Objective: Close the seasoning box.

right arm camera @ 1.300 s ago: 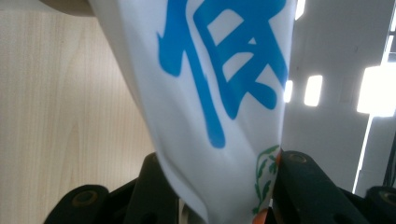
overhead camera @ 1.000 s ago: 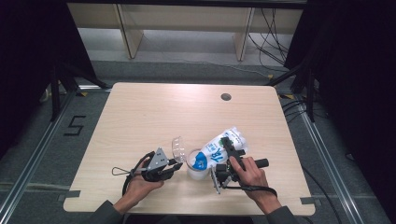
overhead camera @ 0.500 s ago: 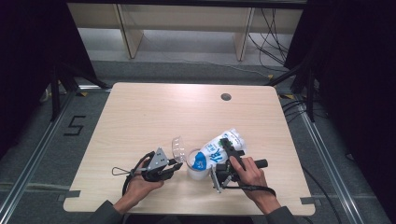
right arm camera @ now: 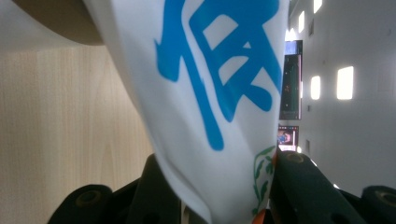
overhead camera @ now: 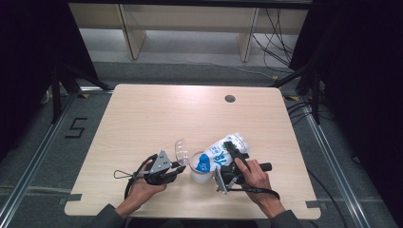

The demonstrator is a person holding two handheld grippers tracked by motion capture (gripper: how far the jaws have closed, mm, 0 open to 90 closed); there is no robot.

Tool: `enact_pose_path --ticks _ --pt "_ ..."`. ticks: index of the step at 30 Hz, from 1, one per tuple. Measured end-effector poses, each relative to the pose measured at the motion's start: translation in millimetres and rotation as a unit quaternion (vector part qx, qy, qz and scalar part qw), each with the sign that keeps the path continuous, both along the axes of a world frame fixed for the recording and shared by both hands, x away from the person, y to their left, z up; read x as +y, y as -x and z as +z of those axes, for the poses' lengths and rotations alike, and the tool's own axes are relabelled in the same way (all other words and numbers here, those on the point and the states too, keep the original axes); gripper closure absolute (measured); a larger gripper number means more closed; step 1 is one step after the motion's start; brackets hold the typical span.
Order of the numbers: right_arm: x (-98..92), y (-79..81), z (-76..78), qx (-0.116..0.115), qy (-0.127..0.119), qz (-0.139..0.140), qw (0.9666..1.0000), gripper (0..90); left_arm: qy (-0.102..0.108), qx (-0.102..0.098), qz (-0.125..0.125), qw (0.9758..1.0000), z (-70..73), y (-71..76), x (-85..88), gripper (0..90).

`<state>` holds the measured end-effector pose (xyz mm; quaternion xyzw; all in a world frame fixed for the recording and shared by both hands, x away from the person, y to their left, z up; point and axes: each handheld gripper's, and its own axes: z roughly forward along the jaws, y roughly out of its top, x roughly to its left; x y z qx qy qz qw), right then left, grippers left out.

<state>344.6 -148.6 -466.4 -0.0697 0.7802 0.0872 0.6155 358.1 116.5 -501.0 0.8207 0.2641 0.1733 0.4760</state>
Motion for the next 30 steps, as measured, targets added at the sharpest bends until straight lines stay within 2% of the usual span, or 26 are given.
enact_pose_path --ticks 1,4,6,7,9,10,11,13,15,16,17,19,21,22,24,26,27,28,29,30 --pt "-0.9 0.9 -1.9 0.002 -0.02 -0.009 0.9998 71.7 -0.001 0.002 -0.002 1.0 0.2 -0.2 0.2 74.7" --pt "-1.2 -0.1 -2.8 0.011 -0.025 -0.005 0.9996 71.9 0.001 0.001 -0.001 1.0 0.0 0.0 0.0 74.7" --pt "-1.0 -1.4 1.6 0.004 -0.004 0.005 1.0 72.1 -0.003 0.0 -0.001 1.0 0.2 -0.2 0.3 74.7" --pt "-1.9 -0.6 -1.8 0.016 -0.038 -0.006 0.9991 72.2 -0.004 -0.001 -0.001 1.0 0.3 -0.2 0.5 74.7" --pt "-2.5 -2.0 -1.4 0.021 -0.036 0.0 0.9991 72.2 0.0 0.001 -0.001 1.0 0.1 -0.2 0.2 74.7" --pt "-2.5 -1.9 1.5 0.015 -0.023 0.001 0.9996 72.3 0.0 0.001 -0.001 1.0 0.1 -0.2 0.2 74.7" --pt "-3.3 -1.8 -0.8 0.028 -0.041 -0.004 0.9988 72.4 0.0 0.001 -0.001 1.0 0.2 -0.2 0.2 74.7" --pt "-3.0 -2.0 -1.3 0.034 -0.048 -0.003 0.9983 72.6 0.0 0.001 0.0 1.0 0.2 -0.1 0.2 74.7" --pt "-3.3 -0.9 -2.7 0.062 -0.082 -0.016 0.9946 72.9 0.001 0.002 -0.001 1.0 0.1 -0.2 0.3 74.7" --pt "-3.3 -2.5 -2.9 0.064 -0.09 -0.007 0.9939 73.0 0.001 0.001 -0.001 1.0 0.1 -0.3 0.3 74.7" --pt "-3.4 -1.5 -3.6 0.07 -0.1 -0.017 0.9924 73.1 0.005 0.007 0.002 1.0 -0.3 0.2 -0.2 74.7" --pt "-5.0 -3.5 -2.7 0.077 -0.103 -0.01 0.9917 73.2 0.0 0.001 -0.002 1.0 0.2 -0.5 0.2 74.7" --pt "-5.5 -4.6 0.5 0.071 -0.087 -0.002 0.9937 73.2 0.005 0.007 0.003 1.0 -0.3 0.2 -0.3 74.7" --pt "-6.0 -3.2 -2.1 0.083 -0.111 -0.015 0.9902 73.2 0.005 0.006 0.002 1.0 -0.2 0.1 -0.3 74.7" --pt "-6.7 -4.4 -1.0 0.094 -0.122 -0.013 0.9881 73.2 0.001 0.001 -0.001 1.0 0.2 -0.4 0.1 74.7" --pt "-6.9 -4.8 -1.0 0.099 -0.127 -0.015 0.9869 73.2 0.005 0.007 0.002 1.0 -0.3 0.2 -0.3 74.7" --pt "-7.8 -5.8 -0.7 0.11 -0.138 -0.02 0.9841 73.3 0.004 0.006 0.001 1.0 -0.2 0.0 -0.1 74.7" --pt "-7.8 -5.8 -0.7 0.11 -0.138 -0.02 0.9841 73.3 0.002 0.002 0.0 1.0 0.1 -0.3 0.1 74.7" --pt "-8.5 -7.1 -0.3 0.117 -0.143 -0.017 0.9826 73.3 0.0 0.001 -0.001 1.0 0.2 -0.3 0.2 74.7" --pt "-9.6 -9.0 -0.5 0.134 -0.167 -0.012 0.9768 73.3 0.0 0.001 0.0 1.0 0.2 -0.3 0.2 74.7"
